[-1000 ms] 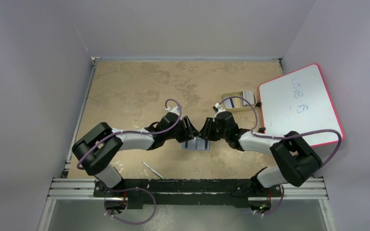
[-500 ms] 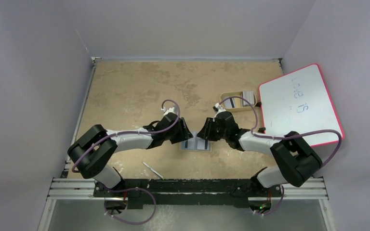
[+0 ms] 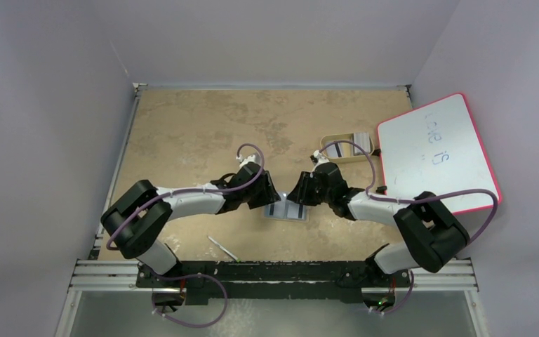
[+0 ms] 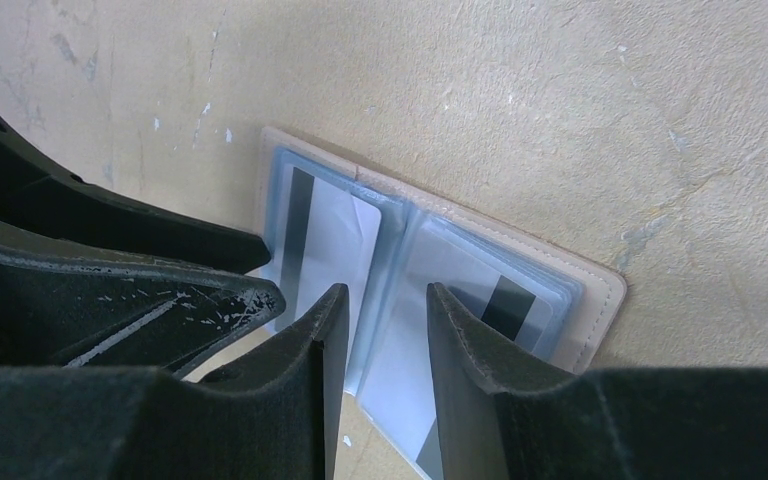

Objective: Put the credit cards into the card holder
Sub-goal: Turn over the card slot in the card holder.

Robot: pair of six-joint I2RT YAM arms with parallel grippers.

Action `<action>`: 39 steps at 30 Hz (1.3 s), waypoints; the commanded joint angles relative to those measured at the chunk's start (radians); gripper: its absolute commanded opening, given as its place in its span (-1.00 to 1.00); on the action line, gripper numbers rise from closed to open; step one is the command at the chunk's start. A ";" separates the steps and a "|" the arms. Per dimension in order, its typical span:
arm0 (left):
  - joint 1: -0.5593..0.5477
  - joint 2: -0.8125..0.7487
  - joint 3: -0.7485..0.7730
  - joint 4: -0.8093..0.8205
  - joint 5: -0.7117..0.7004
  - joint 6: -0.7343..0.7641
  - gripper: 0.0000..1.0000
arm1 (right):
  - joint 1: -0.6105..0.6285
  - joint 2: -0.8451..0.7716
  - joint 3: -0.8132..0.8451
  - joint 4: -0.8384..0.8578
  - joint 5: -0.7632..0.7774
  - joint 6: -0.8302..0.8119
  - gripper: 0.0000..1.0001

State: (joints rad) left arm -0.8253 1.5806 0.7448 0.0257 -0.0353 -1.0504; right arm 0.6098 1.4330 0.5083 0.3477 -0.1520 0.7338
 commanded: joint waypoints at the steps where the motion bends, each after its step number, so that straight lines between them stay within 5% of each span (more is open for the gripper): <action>1: 0.000 -0.052 0.042 -0.060 -0.029 0.032 0.00 | 0.006 0.001 -0.004 -0.032 -0.001 -0.004 -0.25; 31: 0.002 -0.028 -0.035 0.273 0.183 -0.072 -0.01 | 0.010 0.034 -0.034 0.024 -0.021 0.003 -0.34; 39: 0.002 -0.043 -0.036 0.278 0.184 -0.072 -0.03 | 0.009 -0.031 0.003 -0.096 0.029 -0.020 -0.25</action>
State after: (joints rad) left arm -0.8253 1.5845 0.7059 0.2104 0.1246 -1.1072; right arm 0.6151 1.4502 0.4961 0.3767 -0.1669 0.7395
